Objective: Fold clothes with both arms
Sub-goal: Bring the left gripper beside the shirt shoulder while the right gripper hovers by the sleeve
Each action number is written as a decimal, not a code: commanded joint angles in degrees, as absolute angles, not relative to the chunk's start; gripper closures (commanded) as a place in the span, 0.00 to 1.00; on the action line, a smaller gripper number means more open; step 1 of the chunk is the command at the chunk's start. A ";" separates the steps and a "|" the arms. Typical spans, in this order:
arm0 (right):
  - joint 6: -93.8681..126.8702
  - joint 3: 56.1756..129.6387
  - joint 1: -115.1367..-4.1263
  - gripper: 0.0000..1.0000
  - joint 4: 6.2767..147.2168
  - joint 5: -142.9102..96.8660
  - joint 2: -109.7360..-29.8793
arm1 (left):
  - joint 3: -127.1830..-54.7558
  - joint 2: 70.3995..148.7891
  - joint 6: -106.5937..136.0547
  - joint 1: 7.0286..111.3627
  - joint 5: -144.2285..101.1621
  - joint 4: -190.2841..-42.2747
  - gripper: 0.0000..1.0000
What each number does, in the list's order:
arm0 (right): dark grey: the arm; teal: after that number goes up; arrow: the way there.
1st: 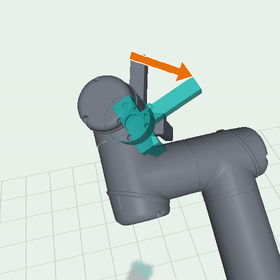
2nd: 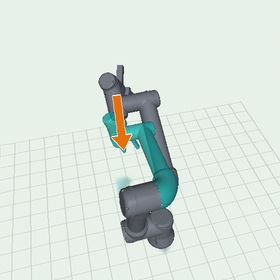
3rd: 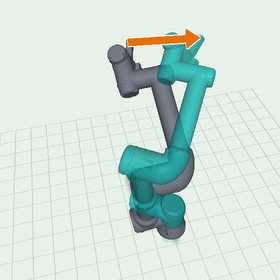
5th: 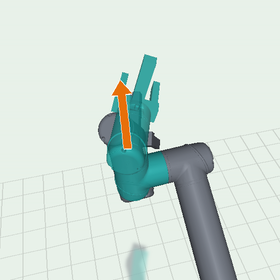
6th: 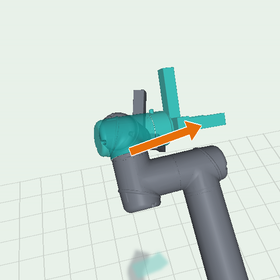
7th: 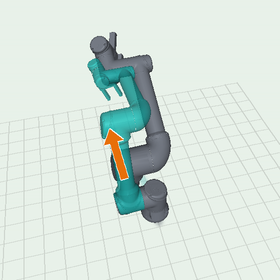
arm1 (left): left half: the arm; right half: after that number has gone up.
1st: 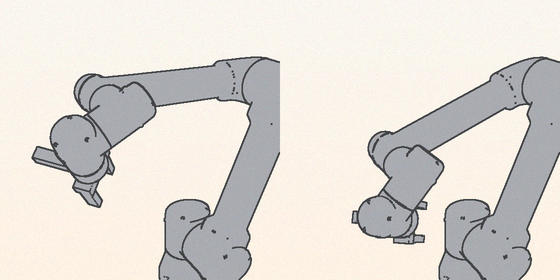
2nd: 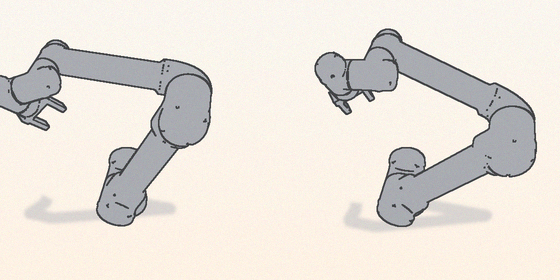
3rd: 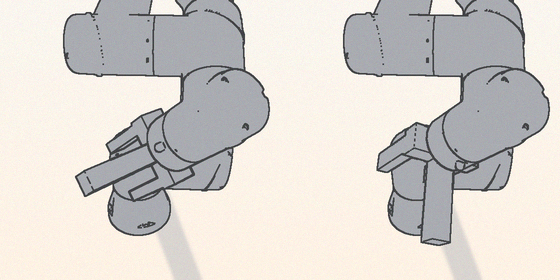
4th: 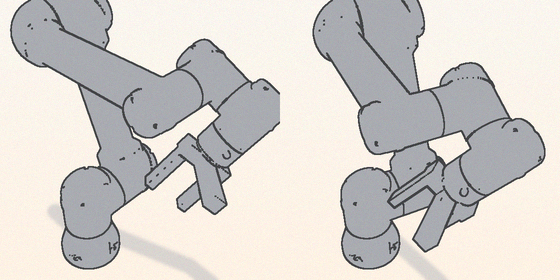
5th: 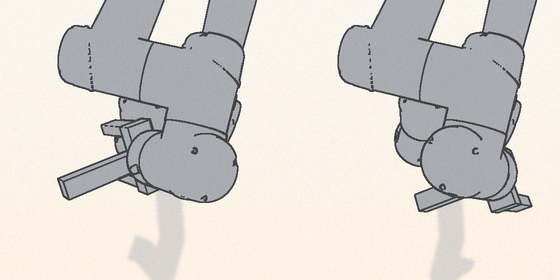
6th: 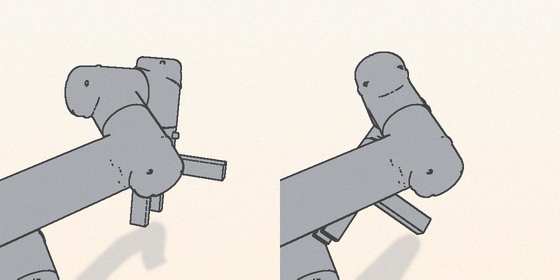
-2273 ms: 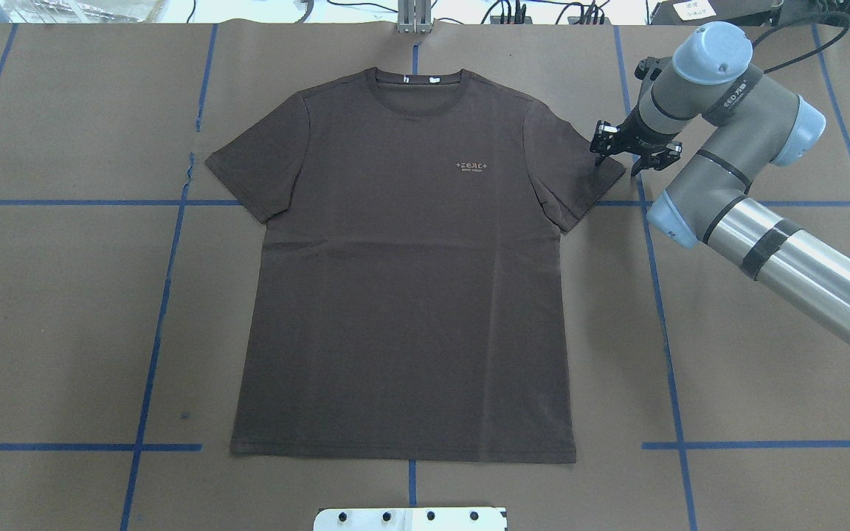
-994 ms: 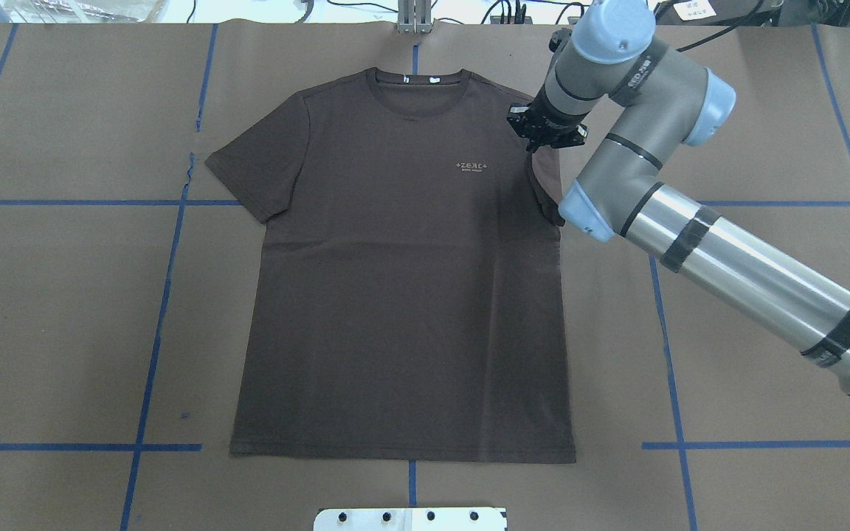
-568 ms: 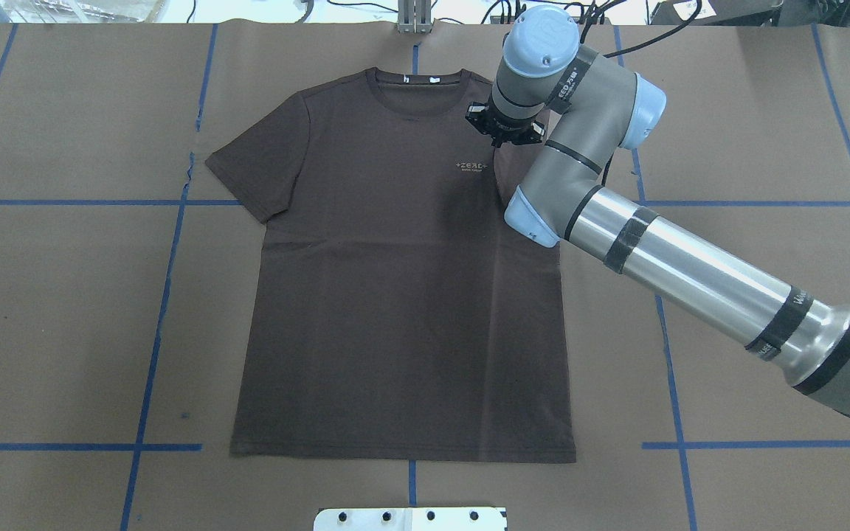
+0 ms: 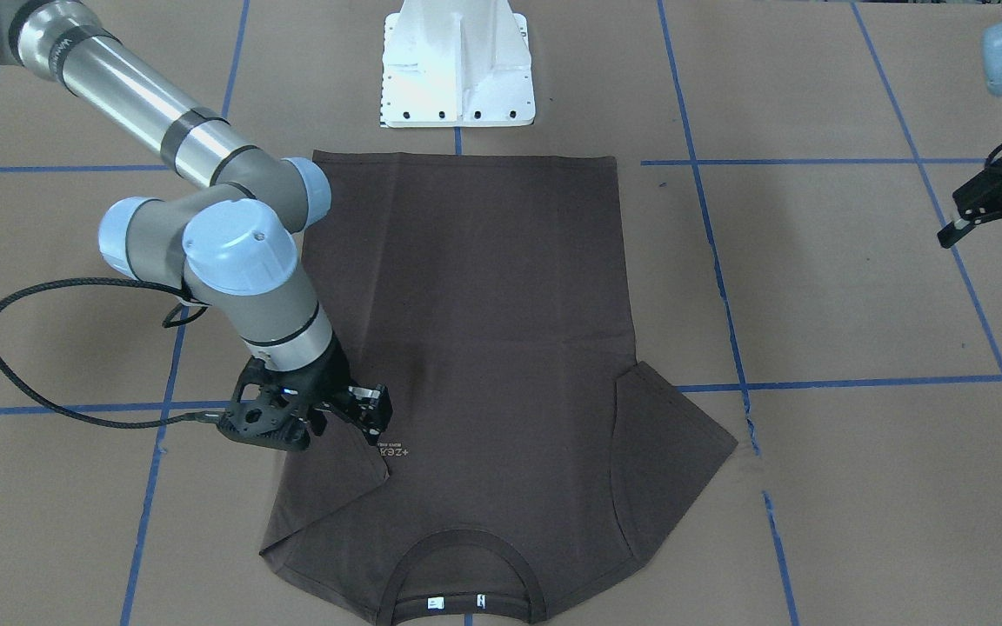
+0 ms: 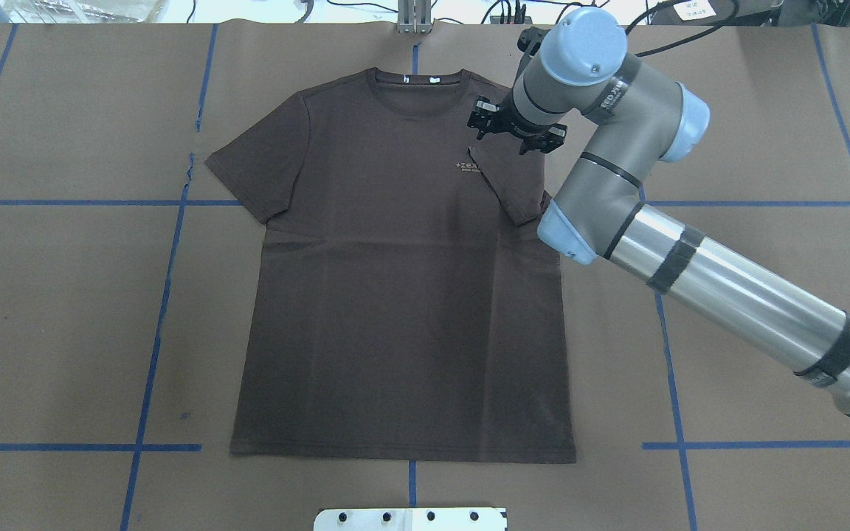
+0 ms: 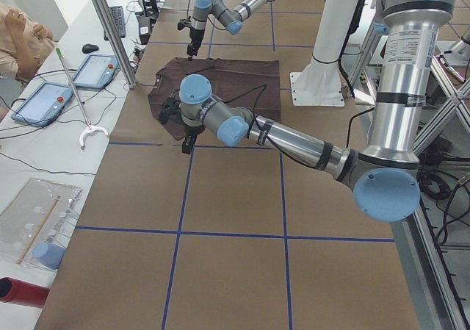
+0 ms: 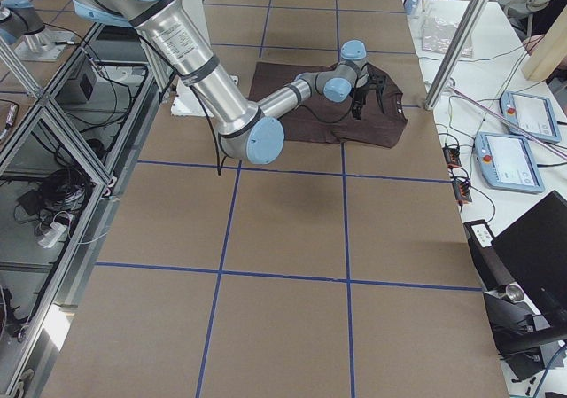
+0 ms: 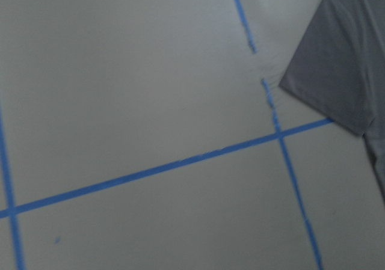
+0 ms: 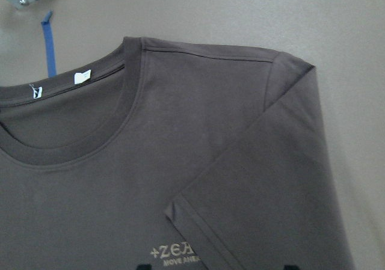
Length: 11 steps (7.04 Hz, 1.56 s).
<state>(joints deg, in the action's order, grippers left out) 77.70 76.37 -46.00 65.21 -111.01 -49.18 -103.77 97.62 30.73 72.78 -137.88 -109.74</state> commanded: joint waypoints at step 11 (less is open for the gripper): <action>77.34 100.46 -50.54 0.00 64.69 -118.39 -73.39 | -66.89 126.91 61.79 49.66 -108.28 -116.02 0.28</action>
<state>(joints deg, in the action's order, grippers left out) 77.39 100.73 -50.60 64.69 -118.26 -73.37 -67.54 126.75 61.74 49.98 -108.33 -115.96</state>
